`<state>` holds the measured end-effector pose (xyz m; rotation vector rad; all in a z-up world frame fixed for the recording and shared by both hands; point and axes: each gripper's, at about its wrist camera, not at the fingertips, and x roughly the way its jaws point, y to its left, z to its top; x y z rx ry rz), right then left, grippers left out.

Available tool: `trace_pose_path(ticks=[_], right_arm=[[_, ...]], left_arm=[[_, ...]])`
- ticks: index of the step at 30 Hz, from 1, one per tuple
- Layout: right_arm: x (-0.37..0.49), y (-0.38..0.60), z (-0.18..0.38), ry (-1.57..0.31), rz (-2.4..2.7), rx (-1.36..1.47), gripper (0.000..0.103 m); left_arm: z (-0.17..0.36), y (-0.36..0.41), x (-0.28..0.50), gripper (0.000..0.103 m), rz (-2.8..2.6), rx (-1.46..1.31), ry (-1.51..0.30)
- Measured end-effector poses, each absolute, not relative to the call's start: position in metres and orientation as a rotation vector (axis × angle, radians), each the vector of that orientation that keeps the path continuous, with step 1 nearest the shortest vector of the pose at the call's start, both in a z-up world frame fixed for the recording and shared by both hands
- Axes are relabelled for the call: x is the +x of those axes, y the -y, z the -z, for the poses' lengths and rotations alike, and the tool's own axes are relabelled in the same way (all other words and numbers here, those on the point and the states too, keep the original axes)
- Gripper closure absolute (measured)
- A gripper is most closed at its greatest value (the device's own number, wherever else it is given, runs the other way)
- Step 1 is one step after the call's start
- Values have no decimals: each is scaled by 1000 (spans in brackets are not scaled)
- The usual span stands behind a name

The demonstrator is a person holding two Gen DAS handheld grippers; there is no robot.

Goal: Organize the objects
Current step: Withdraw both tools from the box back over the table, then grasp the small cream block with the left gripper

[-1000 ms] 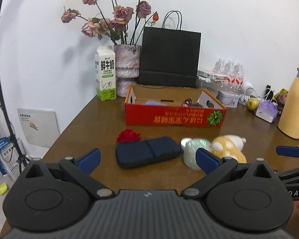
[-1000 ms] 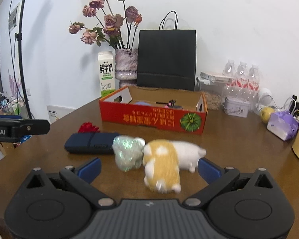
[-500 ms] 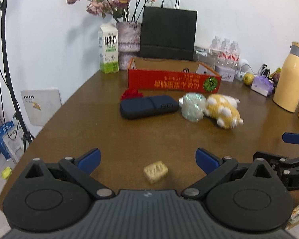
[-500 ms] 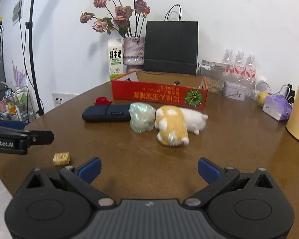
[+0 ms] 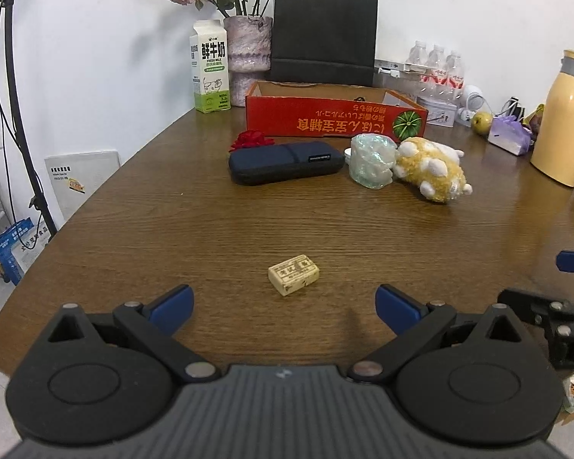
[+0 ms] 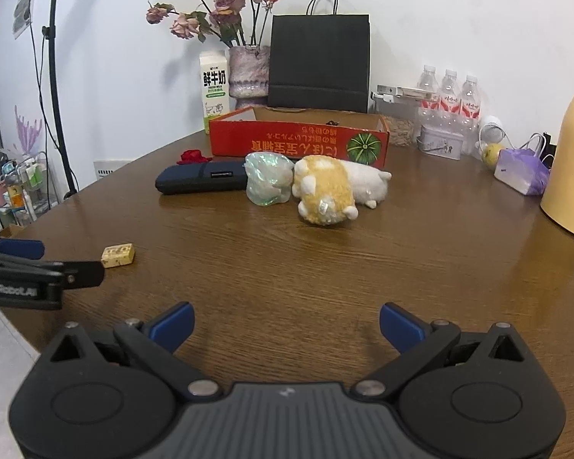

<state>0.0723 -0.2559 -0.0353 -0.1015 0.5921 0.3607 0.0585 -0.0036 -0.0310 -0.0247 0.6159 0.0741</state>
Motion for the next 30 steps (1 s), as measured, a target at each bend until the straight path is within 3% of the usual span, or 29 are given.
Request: trace_pose_path(ticks=[6, 11, 17, 21, 23, 25, 30], right_arm=[[76, 255, 41, -606, -364, -103, 0], [79, 258, 46, -614, -358, -91, 0], [85, 262, 48, -617, -348, -79, 0], [89, 264, 50, -619, -336, -75, 0], [91, 265, 51, -621, -335, -72, 0], [92, 264, 52, -623, -336, -70, 0], [93, 264, 53, -628, -337, -69, 0]], left_arm=[[39, 14, 77, 5, -129, -12, -607], [45, 16, 87, 18, -156, -30, -616], [50, 17, 93, 22, -170, -36, -615], [51, 18, 95, 41, -157, -33, -612], [51, 18, 94, 58, -145, -29, -605], [51, 18, 94, 67, -144, -29, -599], [51, 16, 93, 67, -134, -37, -592]])
